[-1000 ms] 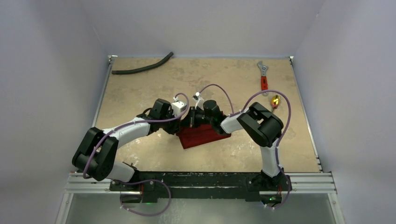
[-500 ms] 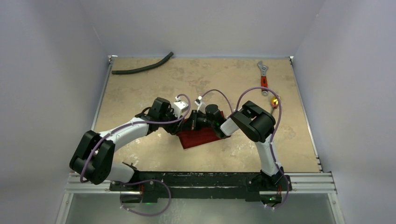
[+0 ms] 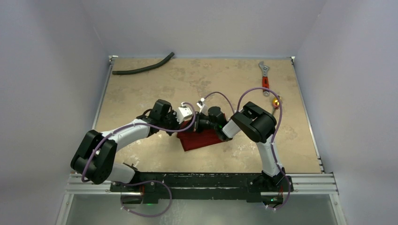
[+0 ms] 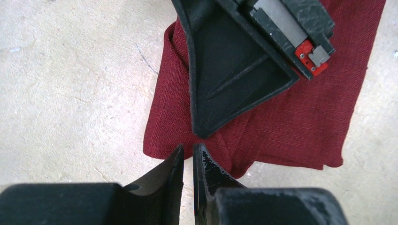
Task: Fold the napkin into a case and place the utensils inside
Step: Smooth out the 2/3-rectangle-folded napkin at the center of the board.
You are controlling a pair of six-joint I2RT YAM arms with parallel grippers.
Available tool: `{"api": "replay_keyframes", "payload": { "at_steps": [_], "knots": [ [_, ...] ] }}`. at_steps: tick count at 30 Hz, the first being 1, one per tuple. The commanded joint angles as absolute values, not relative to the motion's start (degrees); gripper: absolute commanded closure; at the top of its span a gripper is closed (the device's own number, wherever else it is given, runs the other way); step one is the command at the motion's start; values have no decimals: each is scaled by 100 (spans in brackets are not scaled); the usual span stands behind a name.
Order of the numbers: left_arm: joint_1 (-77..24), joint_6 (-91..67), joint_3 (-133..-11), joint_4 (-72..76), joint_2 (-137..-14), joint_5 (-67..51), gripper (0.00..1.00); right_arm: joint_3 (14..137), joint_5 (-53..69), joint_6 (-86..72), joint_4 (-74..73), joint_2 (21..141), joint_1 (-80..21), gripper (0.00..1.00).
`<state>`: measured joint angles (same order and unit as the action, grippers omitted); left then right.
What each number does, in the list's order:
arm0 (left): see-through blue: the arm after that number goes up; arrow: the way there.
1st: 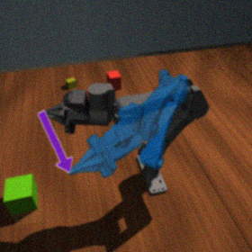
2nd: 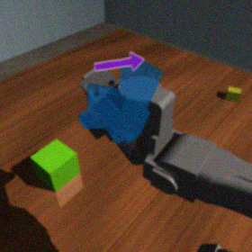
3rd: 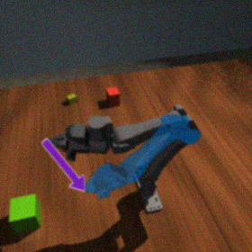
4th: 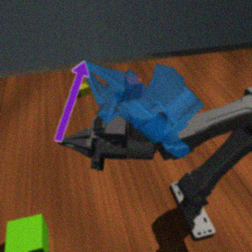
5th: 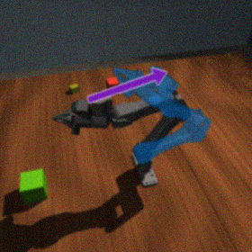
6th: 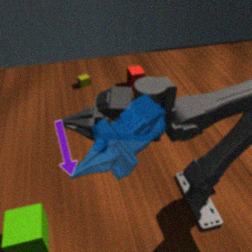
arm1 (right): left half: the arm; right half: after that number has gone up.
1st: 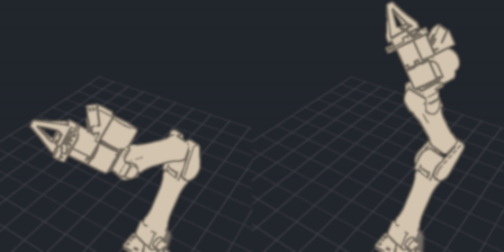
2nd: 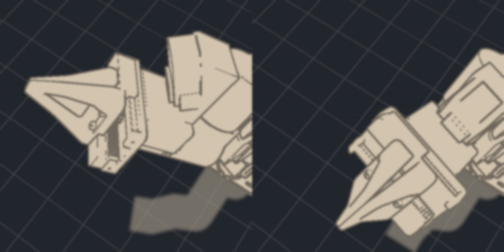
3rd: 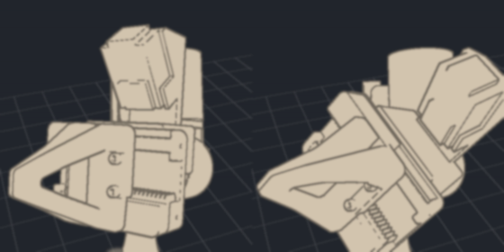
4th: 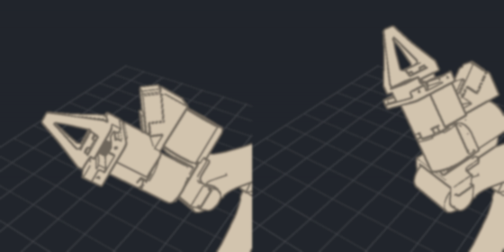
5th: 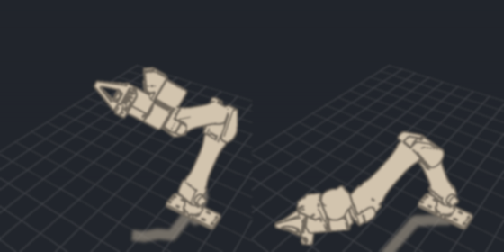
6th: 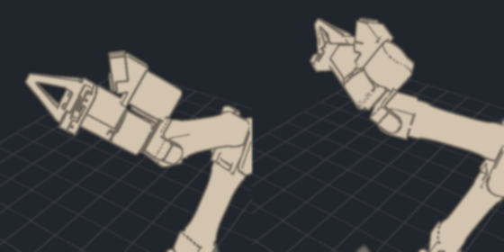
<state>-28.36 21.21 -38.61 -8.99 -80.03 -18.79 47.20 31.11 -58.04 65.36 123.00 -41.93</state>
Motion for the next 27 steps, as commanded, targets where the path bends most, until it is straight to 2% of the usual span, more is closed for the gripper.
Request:
{"api": "replay_keyframes", "payload": {
  "at_steps": [1,10,14,21,27],
  "knots": [
    [-2891,2848,-3733,-610,-8070,-1908,89,4596,3331,-5952,6526,12298,-4189,100],
    [-3192,3753,-3361,-661,-8030,-1839,91,4631,3543,-6186,6694,12286,-4096,100],
    [-3302,4069,-3300,-708,-8040,-1834,92,4582,3767,-6613,7037,12119,-3923,94],
    [-3393,4354,-3202,-740,-7992,-1649,94,4244,3684,-5946,6118,11268,-3222,89],
    [-3440,4377,-3188,-731,-7949,-1518,94,3767,3476,-5303,5320,10603,-2489,90]
  ]
}}
